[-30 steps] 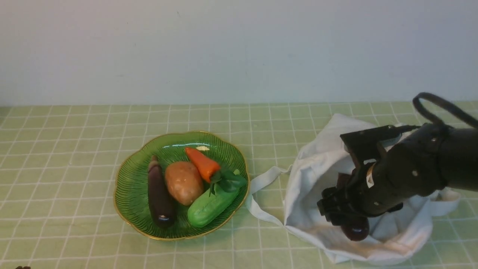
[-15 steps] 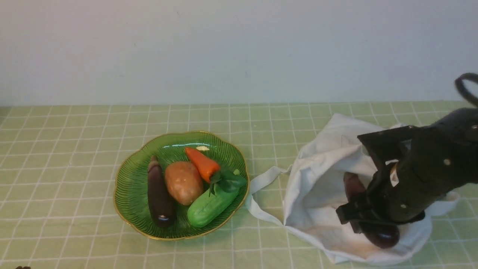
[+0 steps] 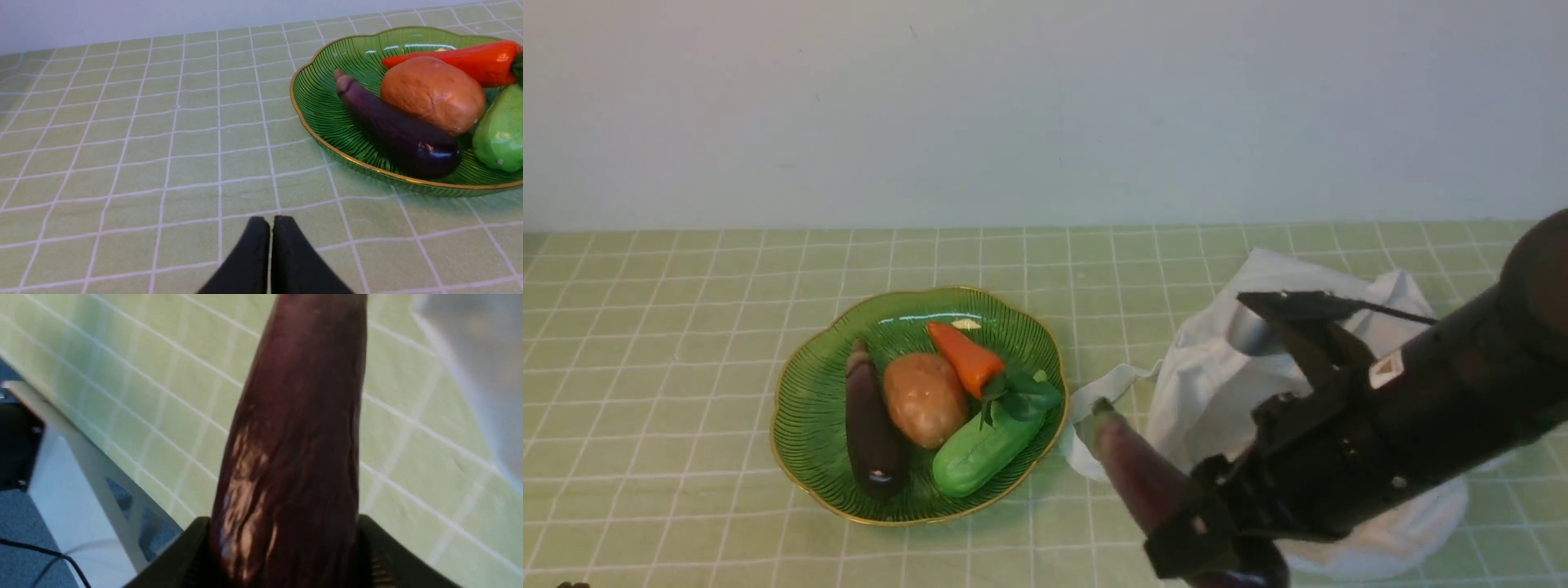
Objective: Take vegetables from bag on green coffee tablecloth place on plate.
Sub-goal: 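Take the eggplant out of the bag and place it on the plate with the right gripper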
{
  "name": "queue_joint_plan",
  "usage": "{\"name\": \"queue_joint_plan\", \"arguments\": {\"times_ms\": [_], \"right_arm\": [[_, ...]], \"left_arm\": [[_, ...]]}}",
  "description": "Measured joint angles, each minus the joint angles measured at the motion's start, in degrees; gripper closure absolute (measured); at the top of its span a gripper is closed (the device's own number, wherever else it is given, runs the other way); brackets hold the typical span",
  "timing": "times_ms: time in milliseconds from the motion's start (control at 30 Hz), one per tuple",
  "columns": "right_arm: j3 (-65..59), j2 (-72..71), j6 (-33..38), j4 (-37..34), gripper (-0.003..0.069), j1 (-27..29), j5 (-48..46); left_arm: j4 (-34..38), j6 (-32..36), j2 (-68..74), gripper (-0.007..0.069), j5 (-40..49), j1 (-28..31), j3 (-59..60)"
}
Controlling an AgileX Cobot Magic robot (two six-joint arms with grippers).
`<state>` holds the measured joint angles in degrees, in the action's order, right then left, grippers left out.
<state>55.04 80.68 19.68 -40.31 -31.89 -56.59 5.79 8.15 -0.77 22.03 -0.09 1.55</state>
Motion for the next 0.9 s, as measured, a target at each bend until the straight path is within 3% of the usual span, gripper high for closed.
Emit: {"name": "queue_joint_plan", "arguments": {"times_ms": [133, 367, 800, 900], "right_arm": [[9.3, 6.7, 2.9, -2.9, 0.0282, -4.3, 4.3], [26.9, 22.1, 3.0, 1.9, 0.0282, -10.0, 4.5], [51.7, 44.5, -14.0, 13.6, 0.0282, -12.6, 3.9], [53.8, 45.9, -15.5, 14.7, 0.0223, -12.6, 5.1]], "left_arm": [[0.0, 0.0, 0.0, 0.0629, 0.0, 0.0, 0.0], [0.0, 0.0, 0.0, 0.0629, 0.0, 0.0, 0.0], [0.0, 0.0, 0.0, 0.0629, 0.0, 0.0, 0.0], [0.0, 0.0, 0.0, 0.0629, 0.0, 0.0, 0.0]]}}
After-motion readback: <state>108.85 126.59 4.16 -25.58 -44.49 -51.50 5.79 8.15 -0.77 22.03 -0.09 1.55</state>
